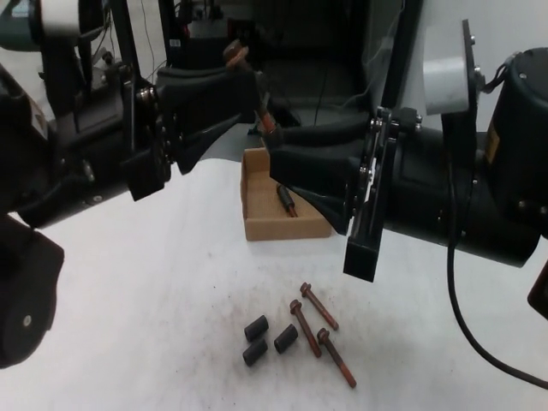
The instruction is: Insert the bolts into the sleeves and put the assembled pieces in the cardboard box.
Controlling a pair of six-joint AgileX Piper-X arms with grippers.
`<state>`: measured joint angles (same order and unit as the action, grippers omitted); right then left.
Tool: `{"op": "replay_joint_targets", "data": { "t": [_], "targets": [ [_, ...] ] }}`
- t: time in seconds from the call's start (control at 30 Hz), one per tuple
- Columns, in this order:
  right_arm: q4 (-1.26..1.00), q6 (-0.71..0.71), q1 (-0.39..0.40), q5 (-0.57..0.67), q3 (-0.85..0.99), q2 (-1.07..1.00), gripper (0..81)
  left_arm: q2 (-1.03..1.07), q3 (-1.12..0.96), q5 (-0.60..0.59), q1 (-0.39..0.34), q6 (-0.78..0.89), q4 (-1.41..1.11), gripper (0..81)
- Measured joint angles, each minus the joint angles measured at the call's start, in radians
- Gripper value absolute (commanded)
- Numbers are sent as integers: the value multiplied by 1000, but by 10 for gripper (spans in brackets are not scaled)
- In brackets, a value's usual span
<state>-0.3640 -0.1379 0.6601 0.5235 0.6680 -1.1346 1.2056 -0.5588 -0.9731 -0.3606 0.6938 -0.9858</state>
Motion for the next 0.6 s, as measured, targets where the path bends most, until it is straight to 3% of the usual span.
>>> {"op": "replay_joint_targets", "data": {
  "t": [0.17, 0.43, 0.5, 0.6],
  "targets": [
    [-12, 0, 0, 8, 2, 3, 8, 0, 2, 12, -34, -13, 19, 58],
    [-8, 0, 0, -1, 1, 5, 8, 0, 2, 8, -41, -10, 59, 420],
    [-5, 0, 0, -5, 1, 5, 8, 0, 2, 16, -41, 2, 59, 467],
    [-5, -1, 0, -5, 1, 5, 8, 0, 2, 29, -43, 10, 61, 475]
  ]
}}
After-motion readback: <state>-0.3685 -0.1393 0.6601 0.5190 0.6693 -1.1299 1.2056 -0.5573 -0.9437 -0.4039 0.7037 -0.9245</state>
